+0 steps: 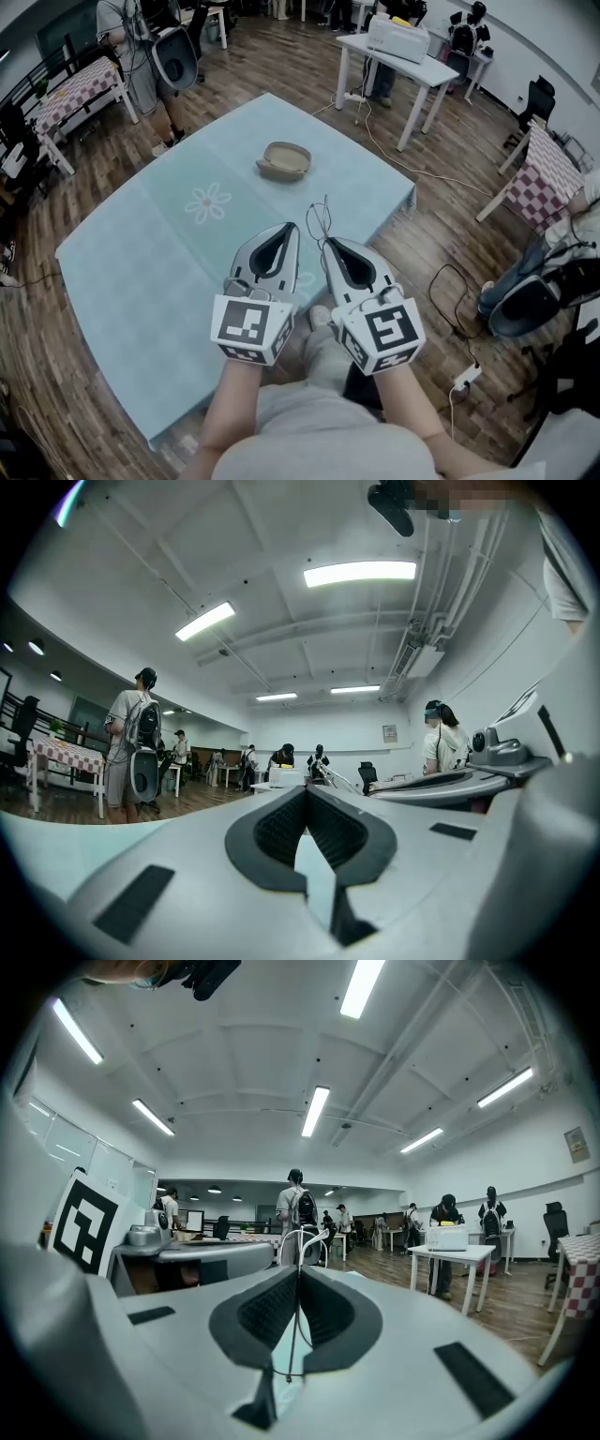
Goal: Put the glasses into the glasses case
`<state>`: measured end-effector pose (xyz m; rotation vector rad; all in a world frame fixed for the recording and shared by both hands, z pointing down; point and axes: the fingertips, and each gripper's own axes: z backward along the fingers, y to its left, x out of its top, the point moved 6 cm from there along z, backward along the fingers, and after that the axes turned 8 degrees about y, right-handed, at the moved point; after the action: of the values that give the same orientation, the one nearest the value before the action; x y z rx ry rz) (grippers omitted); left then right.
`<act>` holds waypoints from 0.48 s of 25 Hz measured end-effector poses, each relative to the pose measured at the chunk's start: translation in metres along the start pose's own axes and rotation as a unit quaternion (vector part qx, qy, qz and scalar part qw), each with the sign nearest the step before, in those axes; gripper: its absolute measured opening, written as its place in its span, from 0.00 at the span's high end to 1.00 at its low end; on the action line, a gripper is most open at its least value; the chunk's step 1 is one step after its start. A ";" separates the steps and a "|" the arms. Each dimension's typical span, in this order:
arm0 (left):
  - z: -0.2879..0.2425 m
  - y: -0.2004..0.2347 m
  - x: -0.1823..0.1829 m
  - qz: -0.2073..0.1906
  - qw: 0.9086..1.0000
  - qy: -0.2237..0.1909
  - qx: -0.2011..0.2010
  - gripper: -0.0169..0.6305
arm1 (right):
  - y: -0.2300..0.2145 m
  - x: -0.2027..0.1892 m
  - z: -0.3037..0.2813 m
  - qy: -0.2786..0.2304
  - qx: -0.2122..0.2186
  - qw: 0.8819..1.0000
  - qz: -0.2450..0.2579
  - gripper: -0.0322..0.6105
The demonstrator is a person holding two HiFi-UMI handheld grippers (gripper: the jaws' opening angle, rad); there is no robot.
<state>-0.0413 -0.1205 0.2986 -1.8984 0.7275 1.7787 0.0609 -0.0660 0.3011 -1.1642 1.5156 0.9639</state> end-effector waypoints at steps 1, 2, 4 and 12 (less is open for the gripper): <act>-0.008 0.003 0.001 0.001 1.000 0.000 0.002 0.96 | -0.006 0.002 -0.006 0.000 0.002 1.000 0.002 0.93; -0.015 0.006 0.003 0.002 1.000 -0.001 0.005 0.96 | -0.012 0.004 -0.013 0.000 0.003 1.000 0.004 0.93; -0.031 0.014 0.005 0.003 1.000 -0.001 0.011 0.96 | -0.024 0.008 -0.027 0.000 0.007 1.000 0.007 0.93; -0.090 0.039 0.002 0.009 0.999 0.011 0.037 0.96 | -0.072 0.011 -0.078 0.014 0.026 0.999 0.012 0.93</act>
<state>0.0027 -0.2077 0.3052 -1.8709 0.8106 1.7195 0.1127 -0.1590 0.3054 -1.1292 1.5713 0.9229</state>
